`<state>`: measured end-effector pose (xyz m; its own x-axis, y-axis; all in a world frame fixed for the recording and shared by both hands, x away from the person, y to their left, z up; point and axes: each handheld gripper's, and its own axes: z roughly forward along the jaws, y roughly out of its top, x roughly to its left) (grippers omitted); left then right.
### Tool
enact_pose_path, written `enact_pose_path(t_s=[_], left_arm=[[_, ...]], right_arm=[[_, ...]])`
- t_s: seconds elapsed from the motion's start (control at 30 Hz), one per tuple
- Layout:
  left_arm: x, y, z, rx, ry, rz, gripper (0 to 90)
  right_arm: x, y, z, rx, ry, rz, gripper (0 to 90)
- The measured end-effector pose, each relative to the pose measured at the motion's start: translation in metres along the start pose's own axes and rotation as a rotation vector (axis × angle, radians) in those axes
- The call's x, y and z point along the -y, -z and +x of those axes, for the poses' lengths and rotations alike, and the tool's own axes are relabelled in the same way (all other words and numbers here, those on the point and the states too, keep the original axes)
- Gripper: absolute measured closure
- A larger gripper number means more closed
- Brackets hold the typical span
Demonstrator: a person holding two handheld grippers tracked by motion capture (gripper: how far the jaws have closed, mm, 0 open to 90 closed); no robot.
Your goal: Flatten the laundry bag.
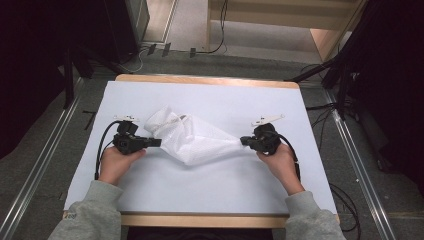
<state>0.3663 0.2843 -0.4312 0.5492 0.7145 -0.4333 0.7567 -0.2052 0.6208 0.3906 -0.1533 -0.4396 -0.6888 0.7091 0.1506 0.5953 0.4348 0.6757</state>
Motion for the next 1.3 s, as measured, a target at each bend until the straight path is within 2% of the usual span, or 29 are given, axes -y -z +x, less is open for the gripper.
enact_pose_path(t_s=[0.07,0.13,0.2,0.23,0.27,0.33,0.37,0.4,0.5,0.67,0.87,0.93,0.97,1.03,1.3], left_arm=[[0.003,0.005,0.0,-0.006,0.002,0.003,76.0],[0.007,0.009,-0.002,-0.018,-0.001,0.004,72.4],[0.009,0.014,-0.002,-0.018,0.006,-0.007,68.4],[0.009,0.016,-0.002,-0.019,0.003,-0.015,67.3],[0.009,0.018,-0.003,-0.025,0.008,-0.018,64.6],[0.01,0.021,-0.004,-0.032,0.005,-0.026,63.7],[0.01,0.024,-0.005,-0.038,0.005,-0.03,63.7],[0.01,0.026,-0.005,-0.042,0.009,-0.034,62.7],[0.011,0.031,-0.005,-0.047,0.013,-0.048,60.6],[0.012,0.035,-0.004,-0.08,0.01,-0.043,57.0],[0.015,0.039,-0.003,-0.092,0.011,-0.038,53.6],[0.016,0.041,-0.003,-0.099,0.012,-0.037,52.1],[0.016,0.042,-0.003,-0.102,0.012,-0.038,52.1],[0.017,0.044,-0.002,-0.113,0.012,-0.039,50.6],[0.017,0.053,0.003,-0.143,0.019,-0.059,46.0]], right_arm=[[0.002,0.001,0.0,-0.005,0.001,0.0,82.5],[0.0,0.003,-0.001,0.001,0.002,-0.029,75.9],[-0.006,0.007,0.0,-0.01,-0.003,-0.061,74.9],[-0.01,0.008,0.001,-0.014,-0.005,-0.082,75.9],[-0.017,0.007,0.003,-0.03,-0.001,-0.102,81.2],[-0.026,0.001,0.007,-0.05,-0.005,-0.116,87.1],[-0.026,0.001,0.007,-0.05,-0.005,-0.116,87.1],[-0.031,-0.004,0.009,-0.07,-0.008,-0.115,89.4],[-0.044,-0.026,0.017,-0.116,-0.01,-0.088,90.0],[-0.058,-0.057,0.029,-0.122,0.036,-0.04,90.0],[-0.068,-0.083,0.035,-0.137,0.041,-0.002,90.0],[-0.07,-0.095,0.038,-0.158,0.033,0.024,90.0],[-0.07,-0.095,0.038,-0.158,0.033,0.024,90.0],[-0.071,-0.099,0.041,-0.188,0.035,0.029,90.0],[-0.071,-0.103,0.064,-0.283,0.074,0.057,90.0]])
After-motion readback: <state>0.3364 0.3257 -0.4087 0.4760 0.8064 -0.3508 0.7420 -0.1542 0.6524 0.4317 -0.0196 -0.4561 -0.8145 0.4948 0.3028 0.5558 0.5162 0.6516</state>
